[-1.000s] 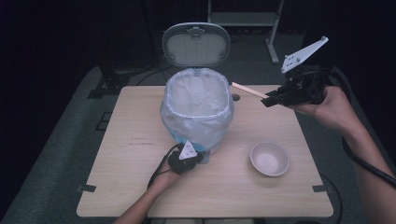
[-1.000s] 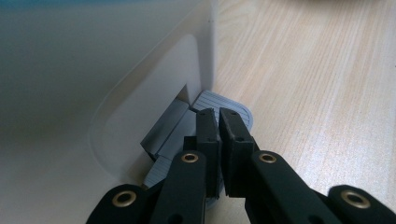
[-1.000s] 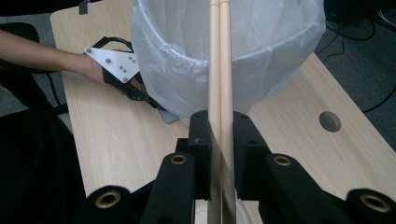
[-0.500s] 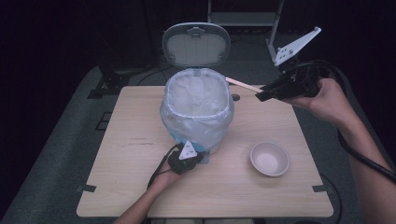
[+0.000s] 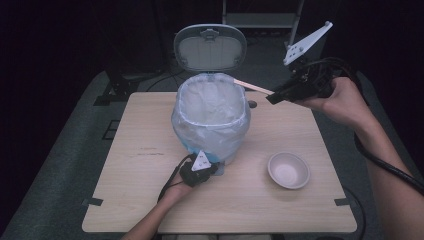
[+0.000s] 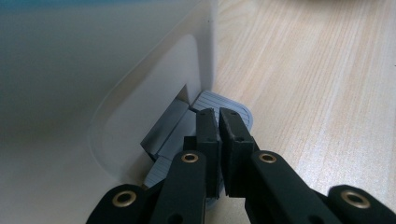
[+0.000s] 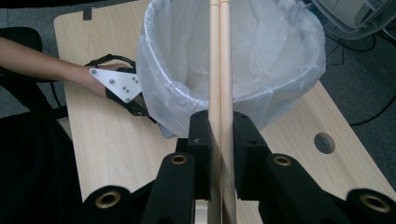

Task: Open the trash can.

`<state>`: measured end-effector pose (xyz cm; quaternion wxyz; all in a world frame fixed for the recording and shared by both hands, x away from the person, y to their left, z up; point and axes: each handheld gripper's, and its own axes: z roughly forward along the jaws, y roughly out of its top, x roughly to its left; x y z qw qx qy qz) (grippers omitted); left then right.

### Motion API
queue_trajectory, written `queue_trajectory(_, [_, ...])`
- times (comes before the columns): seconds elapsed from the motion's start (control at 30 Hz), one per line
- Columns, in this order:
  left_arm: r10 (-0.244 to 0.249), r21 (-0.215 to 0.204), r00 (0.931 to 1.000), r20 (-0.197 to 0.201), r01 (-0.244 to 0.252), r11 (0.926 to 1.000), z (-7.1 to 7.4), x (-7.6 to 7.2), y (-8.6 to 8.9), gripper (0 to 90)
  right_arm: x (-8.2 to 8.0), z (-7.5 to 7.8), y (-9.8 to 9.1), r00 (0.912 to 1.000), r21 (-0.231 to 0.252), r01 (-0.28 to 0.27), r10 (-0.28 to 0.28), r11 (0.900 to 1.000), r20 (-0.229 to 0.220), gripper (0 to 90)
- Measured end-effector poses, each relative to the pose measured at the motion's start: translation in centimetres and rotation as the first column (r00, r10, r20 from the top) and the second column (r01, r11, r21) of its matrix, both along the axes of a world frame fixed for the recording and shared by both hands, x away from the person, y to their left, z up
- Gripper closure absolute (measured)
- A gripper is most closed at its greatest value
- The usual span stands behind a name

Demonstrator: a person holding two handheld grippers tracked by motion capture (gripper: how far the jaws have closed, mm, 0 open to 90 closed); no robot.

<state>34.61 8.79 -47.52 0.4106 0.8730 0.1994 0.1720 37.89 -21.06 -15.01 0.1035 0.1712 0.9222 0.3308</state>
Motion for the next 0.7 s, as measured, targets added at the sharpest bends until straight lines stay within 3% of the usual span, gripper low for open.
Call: queue_trajectory(0.7, [0.000, -0.001, 1.0000, 0.001, 0.000, 1.0000, 0.0, 0.0, 0.0, 87.7, 1.2, 0.6, 2.4, 0.9998, -0.015, -0.022, 0.022, 0.9997, -0.005, 78.8])
